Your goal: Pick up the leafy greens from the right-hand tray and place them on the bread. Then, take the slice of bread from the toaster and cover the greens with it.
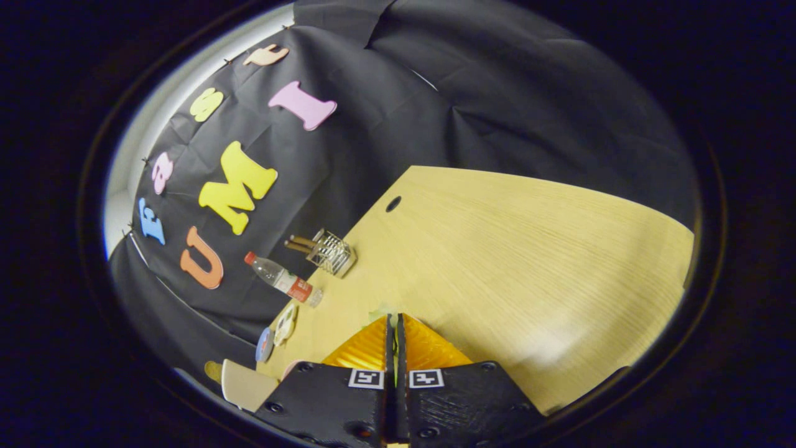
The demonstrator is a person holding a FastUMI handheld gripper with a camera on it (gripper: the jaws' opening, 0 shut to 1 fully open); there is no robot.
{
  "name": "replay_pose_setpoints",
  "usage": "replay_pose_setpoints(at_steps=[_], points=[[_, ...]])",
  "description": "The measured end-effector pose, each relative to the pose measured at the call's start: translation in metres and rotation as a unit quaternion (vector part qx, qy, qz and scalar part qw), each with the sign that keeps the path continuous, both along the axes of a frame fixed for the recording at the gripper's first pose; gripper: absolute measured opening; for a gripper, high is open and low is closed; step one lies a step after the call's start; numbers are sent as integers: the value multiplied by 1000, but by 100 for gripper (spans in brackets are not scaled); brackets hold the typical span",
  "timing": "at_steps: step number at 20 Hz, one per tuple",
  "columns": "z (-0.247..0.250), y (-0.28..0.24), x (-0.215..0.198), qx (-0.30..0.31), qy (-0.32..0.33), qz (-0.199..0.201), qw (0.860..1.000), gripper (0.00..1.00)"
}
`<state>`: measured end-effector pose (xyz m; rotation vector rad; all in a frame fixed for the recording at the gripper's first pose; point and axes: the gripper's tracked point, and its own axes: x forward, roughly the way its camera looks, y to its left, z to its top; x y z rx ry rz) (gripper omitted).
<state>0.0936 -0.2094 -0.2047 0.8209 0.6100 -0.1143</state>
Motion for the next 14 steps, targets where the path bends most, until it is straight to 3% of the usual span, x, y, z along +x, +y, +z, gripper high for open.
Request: replay_pose_setpoints(at_steps=[8,14], points=[[72,70,-11,20,-68,45,996,0],[109,166,-17,-6,-109,102,989,0]])
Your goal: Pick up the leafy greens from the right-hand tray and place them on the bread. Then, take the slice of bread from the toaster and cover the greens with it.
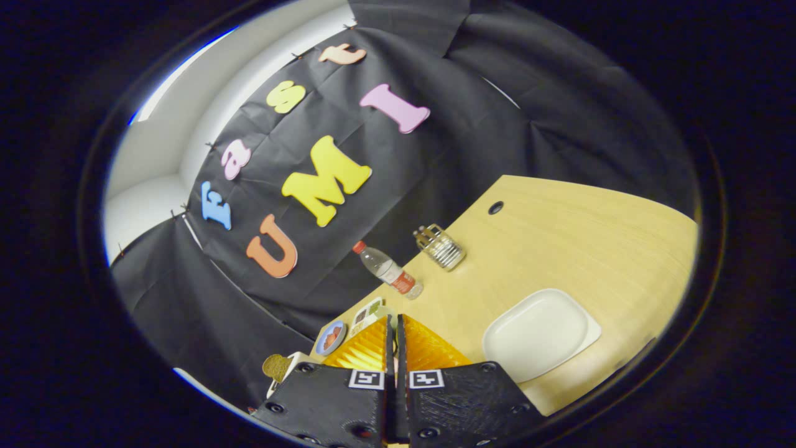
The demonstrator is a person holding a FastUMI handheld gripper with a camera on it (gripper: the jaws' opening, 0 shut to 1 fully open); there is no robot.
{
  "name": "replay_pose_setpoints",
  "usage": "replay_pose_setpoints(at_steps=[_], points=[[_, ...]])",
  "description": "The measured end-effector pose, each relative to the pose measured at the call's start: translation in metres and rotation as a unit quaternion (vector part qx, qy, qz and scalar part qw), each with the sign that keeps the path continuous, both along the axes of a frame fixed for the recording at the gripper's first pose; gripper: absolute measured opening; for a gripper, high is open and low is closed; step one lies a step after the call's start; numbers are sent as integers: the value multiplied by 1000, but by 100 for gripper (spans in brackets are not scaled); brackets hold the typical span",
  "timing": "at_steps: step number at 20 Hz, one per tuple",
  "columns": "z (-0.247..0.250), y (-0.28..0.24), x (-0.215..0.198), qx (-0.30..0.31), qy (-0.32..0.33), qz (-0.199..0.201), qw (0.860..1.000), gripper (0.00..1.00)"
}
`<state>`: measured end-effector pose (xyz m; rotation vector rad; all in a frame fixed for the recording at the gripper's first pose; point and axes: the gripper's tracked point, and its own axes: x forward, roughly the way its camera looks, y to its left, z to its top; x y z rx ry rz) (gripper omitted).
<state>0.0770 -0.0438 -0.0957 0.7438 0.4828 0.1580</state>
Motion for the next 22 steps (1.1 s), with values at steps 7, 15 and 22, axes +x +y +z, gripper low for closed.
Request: replay_pose_setpoints(at_steps=[7,15,22], points=[[-24,119,-3,39,15,63,997,0],[-77,137,-3,66,58,58,994,0],[-113,88,-1,2,82,15,997,0]])
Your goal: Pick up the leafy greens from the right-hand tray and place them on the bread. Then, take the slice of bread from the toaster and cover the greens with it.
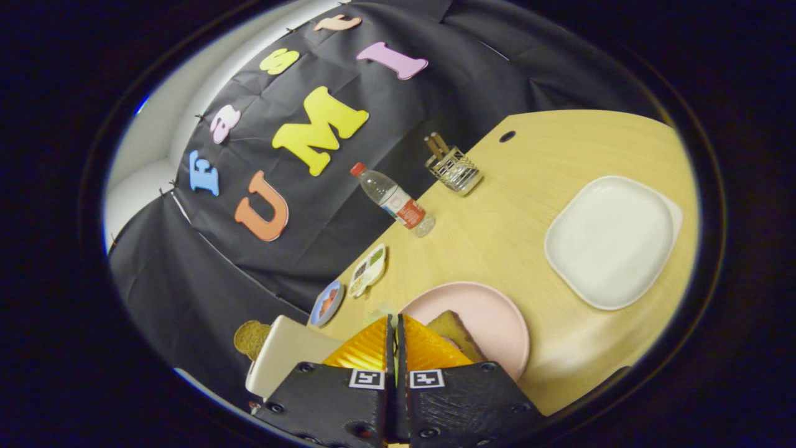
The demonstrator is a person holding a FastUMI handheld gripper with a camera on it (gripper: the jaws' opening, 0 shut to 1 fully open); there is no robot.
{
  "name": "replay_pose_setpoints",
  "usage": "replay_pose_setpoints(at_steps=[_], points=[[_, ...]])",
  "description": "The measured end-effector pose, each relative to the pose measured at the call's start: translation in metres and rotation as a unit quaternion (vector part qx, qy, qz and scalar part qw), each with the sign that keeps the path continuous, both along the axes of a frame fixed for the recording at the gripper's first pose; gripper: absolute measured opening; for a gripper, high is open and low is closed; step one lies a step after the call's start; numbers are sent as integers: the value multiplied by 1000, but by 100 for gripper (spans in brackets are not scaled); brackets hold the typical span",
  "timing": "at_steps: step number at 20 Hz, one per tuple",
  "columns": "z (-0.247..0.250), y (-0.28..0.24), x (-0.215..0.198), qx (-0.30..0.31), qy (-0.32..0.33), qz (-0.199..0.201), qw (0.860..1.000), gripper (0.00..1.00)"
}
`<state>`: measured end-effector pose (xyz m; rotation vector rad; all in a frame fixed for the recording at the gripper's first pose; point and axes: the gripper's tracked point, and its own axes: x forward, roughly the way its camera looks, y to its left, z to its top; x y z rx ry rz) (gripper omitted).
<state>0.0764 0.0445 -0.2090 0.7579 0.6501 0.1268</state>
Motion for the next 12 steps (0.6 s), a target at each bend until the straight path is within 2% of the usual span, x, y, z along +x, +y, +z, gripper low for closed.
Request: replay_pose_setpoints(at_steps=[4,7,11,12], points=[[-18,-11,-4,-56,12,7,998,2],[-13,-20,-4,-106,-4,6,994,34],[16,-34,-3,-180,-49,-22,982,81],[29,-32,-4,-194,-65,-25,979,85]])
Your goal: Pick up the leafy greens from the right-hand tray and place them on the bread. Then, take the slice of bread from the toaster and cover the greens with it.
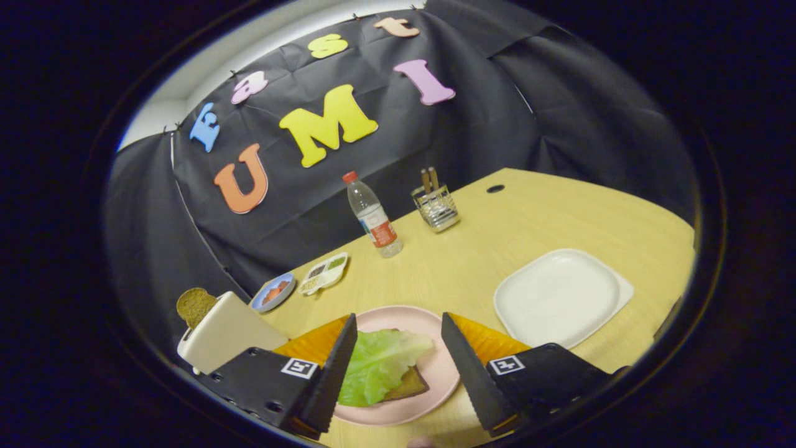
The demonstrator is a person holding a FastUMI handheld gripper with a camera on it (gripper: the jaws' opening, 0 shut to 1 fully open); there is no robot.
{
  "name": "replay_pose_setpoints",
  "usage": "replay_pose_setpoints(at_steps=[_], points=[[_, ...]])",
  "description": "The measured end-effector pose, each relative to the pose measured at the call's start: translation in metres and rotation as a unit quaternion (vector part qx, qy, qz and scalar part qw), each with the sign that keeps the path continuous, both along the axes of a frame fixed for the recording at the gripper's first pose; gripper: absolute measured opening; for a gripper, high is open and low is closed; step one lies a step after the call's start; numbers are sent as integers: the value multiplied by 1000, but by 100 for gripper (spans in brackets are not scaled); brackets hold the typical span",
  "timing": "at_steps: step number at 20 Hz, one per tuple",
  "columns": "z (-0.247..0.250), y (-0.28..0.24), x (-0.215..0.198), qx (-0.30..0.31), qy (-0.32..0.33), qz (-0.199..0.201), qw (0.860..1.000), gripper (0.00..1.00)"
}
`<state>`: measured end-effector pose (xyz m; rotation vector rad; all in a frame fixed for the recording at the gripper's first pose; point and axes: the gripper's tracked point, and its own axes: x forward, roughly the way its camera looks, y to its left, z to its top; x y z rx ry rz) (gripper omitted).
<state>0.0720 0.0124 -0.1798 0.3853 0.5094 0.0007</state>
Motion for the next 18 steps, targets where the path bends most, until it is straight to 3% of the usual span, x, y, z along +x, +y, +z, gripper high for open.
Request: replay_pose_setpoints(at_steps=[3,6,11,18], points=[[43,13,-4,-48,-48,1,998,94],[78,39,-7,-100,-81,3,992,95],[136,125,-15,-125,-143,41,981,95],[121,261,-14,-131,-149,97,975,95]])
